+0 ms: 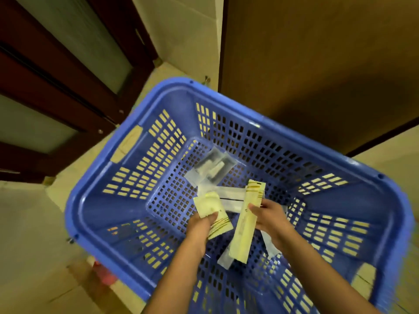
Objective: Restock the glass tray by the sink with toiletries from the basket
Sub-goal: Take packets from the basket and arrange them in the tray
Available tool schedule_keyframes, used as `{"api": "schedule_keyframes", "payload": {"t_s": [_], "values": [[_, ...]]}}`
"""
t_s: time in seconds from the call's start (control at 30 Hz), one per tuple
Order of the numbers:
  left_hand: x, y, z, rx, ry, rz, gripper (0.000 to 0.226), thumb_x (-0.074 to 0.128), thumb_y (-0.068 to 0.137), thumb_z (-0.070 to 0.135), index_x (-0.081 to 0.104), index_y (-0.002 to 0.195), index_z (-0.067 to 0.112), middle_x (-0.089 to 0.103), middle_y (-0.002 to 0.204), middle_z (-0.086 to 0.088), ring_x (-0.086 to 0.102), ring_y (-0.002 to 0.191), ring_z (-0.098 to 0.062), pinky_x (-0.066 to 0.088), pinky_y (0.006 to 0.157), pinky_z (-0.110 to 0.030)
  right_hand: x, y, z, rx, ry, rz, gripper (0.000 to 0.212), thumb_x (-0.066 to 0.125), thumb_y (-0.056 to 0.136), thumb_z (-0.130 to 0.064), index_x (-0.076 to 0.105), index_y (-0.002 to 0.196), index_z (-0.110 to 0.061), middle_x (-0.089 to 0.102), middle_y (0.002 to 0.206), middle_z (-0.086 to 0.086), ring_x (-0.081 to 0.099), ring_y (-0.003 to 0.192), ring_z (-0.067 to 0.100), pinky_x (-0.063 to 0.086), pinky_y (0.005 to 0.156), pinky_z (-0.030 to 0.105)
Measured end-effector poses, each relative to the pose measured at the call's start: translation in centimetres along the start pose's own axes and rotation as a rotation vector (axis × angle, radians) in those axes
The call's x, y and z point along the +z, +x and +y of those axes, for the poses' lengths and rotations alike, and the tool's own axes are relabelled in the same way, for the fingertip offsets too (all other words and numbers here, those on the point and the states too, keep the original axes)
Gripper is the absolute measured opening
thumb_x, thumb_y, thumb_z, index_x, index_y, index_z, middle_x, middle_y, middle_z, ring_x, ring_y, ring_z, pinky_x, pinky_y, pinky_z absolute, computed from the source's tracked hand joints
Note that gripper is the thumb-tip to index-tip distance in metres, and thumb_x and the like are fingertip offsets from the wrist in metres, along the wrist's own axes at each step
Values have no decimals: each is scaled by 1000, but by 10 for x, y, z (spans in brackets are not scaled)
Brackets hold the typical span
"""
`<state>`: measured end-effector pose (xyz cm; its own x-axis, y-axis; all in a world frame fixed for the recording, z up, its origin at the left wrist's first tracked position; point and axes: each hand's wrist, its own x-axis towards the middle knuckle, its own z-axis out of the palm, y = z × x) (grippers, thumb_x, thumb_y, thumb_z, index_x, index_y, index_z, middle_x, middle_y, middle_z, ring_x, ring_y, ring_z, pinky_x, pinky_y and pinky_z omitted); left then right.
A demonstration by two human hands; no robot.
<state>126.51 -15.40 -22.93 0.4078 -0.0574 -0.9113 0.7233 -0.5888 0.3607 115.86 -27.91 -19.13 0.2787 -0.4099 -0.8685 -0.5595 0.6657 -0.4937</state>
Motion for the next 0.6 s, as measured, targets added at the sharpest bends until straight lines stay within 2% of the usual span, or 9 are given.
{"api": "schedule_keyframes", "payload": {"t_s": [0.07, 0.1, 0.17, 0.23, 0.3, 0.37, 0.43, 0.53, 0.6], "values": [[-8, -27, 9, 104, -14, -71, 18, 67, 86, 13, 64, 103, 14, 67, 114, -13, 62, 103, -31, 47, 96, -49, -2, -27, -12, -57, 25, -5, 19, 52, 95, -9, 57, 113, -5, 64, 103, 11, 63, 89, 27, 52, 73, 36], [-13, -44, 15, 175, -18, -86, 22, 66, 86, 10, 61, 106, 17, 66, 116, -13, 62, 104, -30, 47, 97, -48, -3, -43, -18, -92, 35, -2, 17, 54, 94, -9, 59, 110, -5, 66, 101, 12, 65, 87, 27, 55, 71, 35], [-27, -80, 28, 320, -63, -115, 50, 62, 87, 2, 44, 130, 18, 62, 120, -14, 62, 105, -29, 50, 91, -41, -5, -78, -28, -157, 60, 9, 14, 58, 92, -9, 63, 103, -4, 68, 98, 17, 66, 82, 28, 58, 69, 36], [-42, -116, 39, 477, -59, -185, 73, 57, 88, -3, 22, 143, 30, 62, 115, -14, 64, 96, -24, 54, 74, -29, -6, -111, -36, -217, 90, 4, 10, 60, 90, -9, 65, 98, -5, 68, 97, 21, 67, 80, 29, 59, 68, 36], [-55, -149, 48, 585, 36, -273, 67, 55, 89, -4, 29, 134, 38, 61, 114, -10, 64, 94, -20, 56, 66, -20, -8, -149, -42, -274, 141, -16, 9, 58, 91, -8, 64, 97, -6, 70, 92, 17, 68, 78, 27, 58, 64, 31], [-62, -178, 54, 693, 192, -338, 43, 55, 90, -2, 51, 116, 32, 60, 118, -4, 62, 95, -9, 52, 70, -12, -10, -184, -46, -325, 179, -34, 11, 54, 93, -7, 64, 96, -5, 68, 86, 13, 66, 75, 24, 56, 62, 29], [-62, -207, 60, 801, 332, -413, 29, 55, 91, 2, 61, 100, 29, 62, 110, 7, 57, 89, 4, 45, 72, -6, -15, -211, -51, -375, 226, -39, 16, 49, 95, -5, 63, 88, -5, 65, 80, 11, 62, 70, 22, 52, 61, 29], [-54, -245, 66, 922, 396, -485, 24, 56, 90, 1, 63, 92, 24, 61, 91, 10, 53, 76, 0, 43, 68, -12, -26, -246, -57, -400, 331, 9, 23, 39, 98, -7, 59, 85, -8, 60, 74, 10, 56, 63, 21, 46, 60, 33], [-44, -268, 69, 966, 396, -535, 25, 56, 90, 0, 62, 89, 24, 63, 92, 2, 55, 81, -11, 46, 75, -25, -37, -264, -58, -398, 443, 60, 25, 34, 100, -11, 57, 89, -9, 59, 72, 7, 57, 59, 17, 47, 57, 32]]}}
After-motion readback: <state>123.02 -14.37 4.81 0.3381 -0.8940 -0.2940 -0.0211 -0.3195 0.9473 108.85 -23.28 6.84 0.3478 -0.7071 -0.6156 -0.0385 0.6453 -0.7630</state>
